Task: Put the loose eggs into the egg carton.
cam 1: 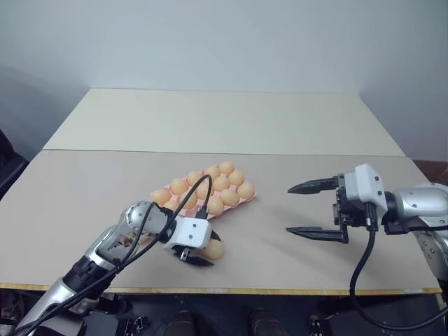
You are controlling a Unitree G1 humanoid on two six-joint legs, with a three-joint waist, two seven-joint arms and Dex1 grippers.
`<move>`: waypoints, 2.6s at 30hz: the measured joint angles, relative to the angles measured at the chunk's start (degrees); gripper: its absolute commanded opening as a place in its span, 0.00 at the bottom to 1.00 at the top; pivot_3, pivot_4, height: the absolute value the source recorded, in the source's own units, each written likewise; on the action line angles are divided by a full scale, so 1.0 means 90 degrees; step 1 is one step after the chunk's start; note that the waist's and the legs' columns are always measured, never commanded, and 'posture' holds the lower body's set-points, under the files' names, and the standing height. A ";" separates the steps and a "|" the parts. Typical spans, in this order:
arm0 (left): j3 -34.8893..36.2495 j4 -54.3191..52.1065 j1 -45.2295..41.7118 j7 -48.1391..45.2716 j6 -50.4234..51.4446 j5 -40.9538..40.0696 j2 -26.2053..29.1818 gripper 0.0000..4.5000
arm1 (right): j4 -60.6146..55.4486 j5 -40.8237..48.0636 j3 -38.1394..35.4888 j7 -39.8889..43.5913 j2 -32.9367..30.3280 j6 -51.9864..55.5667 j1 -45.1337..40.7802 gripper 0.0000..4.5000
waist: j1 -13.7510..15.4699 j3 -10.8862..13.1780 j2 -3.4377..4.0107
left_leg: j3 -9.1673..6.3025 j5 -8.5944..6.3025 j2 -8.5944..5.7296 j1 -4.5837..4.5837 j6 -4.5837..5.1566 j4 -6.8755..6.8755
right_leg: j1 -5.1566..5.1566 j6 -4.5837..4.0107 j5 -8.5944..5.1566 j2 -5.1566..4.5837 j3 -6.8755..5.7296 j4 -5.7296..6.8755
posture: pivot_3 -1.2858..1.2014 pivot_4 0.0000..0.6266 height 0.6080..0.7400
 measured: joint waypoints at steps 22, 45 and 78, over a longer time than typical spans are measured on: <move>0.2233 0.0473 0.0199 0.0393 0.0693 -0.1598 0.0573 0.36 | 0.0014 0.0059 0.0008 -0.0140 0.0062 0.0059 -0.0063 1.00 | 0.0027 0.0000 0.0000 | -0.0001 0.0000 0.0000 -0.0001 0.0000 0.0000 | 0.0000 0.0001 0.0000 -0.0003 -0.0005 -0.0001 | 0.52 0.24 1.00; 0.2746 0.0647 0.0270 0.0176 0.0409 -0.1971 0.0954 0.99 | -0.0058 0.0209 -0.0019 -0.0271 0.0058 0.0111 0.0000 1.00 | -0.0078 0.0000 0.0001 | -0.0001 0.0000 0.0003 0.0000 0.0000 0.0000 | -0.0003 0.0000 0.0000 -0.0002 -0.0003 0.0002 | 0.52 0.24 1.00; 0.6963 -0.0364 0.4350 -0.0833 0.1238 -0.3351 0.2112 0.99 | 0.0402 0.1044 -0.0777 0.0662 -0.0401 0.0630 -0.0008 1.00 | -0.0174 0.0001 0.0000 | 0.0010 -0.0001 0.0008 0.0009 -0.0001 -0.0005 | -0.0003 -0.0002 -0.0002 -0.0007 -0.0005 0.0000 | 0.52 0.24 1.00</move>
